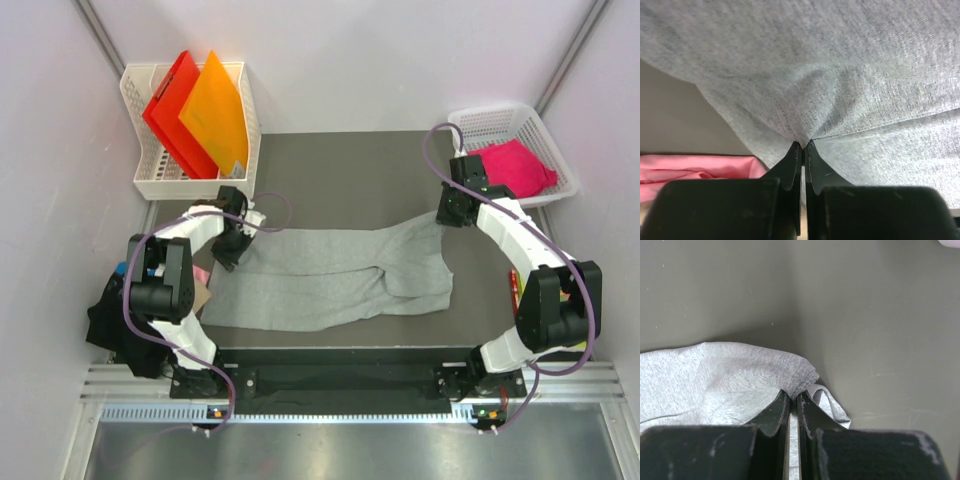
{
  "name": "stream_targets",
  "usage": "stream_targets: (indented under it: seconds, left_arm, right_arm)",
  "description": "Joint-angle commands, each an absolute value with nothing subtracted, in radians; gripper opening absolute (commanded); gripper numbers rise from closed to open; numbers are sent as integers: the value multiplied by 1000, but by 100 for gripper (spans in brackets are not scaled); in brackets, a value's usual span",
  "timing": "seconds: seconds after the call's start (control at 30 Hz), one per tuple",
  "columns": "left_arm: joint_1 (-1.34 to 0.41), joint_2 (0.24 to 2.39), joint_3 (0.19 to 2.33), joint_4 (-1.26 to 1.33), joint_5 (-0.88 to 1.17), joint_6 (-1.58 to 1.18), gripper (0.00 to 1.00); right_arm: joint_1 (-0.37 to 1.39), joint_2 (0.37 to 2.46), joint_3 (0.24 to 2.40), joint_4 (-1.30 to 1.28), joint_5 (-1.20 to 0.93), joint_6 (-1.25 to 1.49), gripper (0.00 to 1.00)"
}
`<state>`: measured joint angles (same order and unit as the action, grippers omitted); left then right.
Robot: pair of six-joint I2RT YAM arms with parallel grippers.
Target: Fold and stack the t-shirts
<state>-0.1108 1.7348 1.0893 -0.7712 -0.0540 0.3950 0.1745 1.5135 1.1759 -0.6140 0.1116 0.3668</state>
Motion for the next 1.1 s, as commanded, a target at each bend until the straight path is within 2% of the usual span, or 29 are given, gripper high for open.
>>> stream_targets:
  seconds: [0.0,0.17,0.23,0.27,0.3,0.4,0.43,0.5,0.63,0.87,1.07]
  left_arm:
    - [-101,1700,1149,-798,-81,410,0]
    - [-101,1680,1180,-818,-87,416,0]
    - [-101,1677,1186,-830,-89,416,0]
    - [-101,1672,1189,-831,-89,417,0]
    - [-101,1669,1190,-833,-92,417,0]
    - [-101,1658,1190,-834,-104,425,0]
    - [-101,1657,1190,-838,-106,429,0]
    - [-101,1649,1189,-838,-107,433,0]
    - [-101,1640,1189,-836,-107,433,0]
    - [-101,1651,1195,-838,-104,433,0]
    - [-101,1661,1223,-857,-103,434,0]
  right_arm:
    - [179,1491,1200,-588,121,356,0]
    - [178,1577,1281,-597,86,341,0]
    - [178,1635,1321,-620,80,334,19]
    - [179,1653,1356,-626,78,333,33]
    - [179,1675,1373,-633,81,333,55]
    - [178,1738,1430,-689,125,337,73]
    - [178,1744,1437,-718,146,337,75]
    - [178,1732,1422,-732,201,339,75]
    - [178,1643,1333,-761,201,354,61]
    - [181,1485,1068,-738,164,368,59]
    - [179,1497,1006,-683,127,374,50]
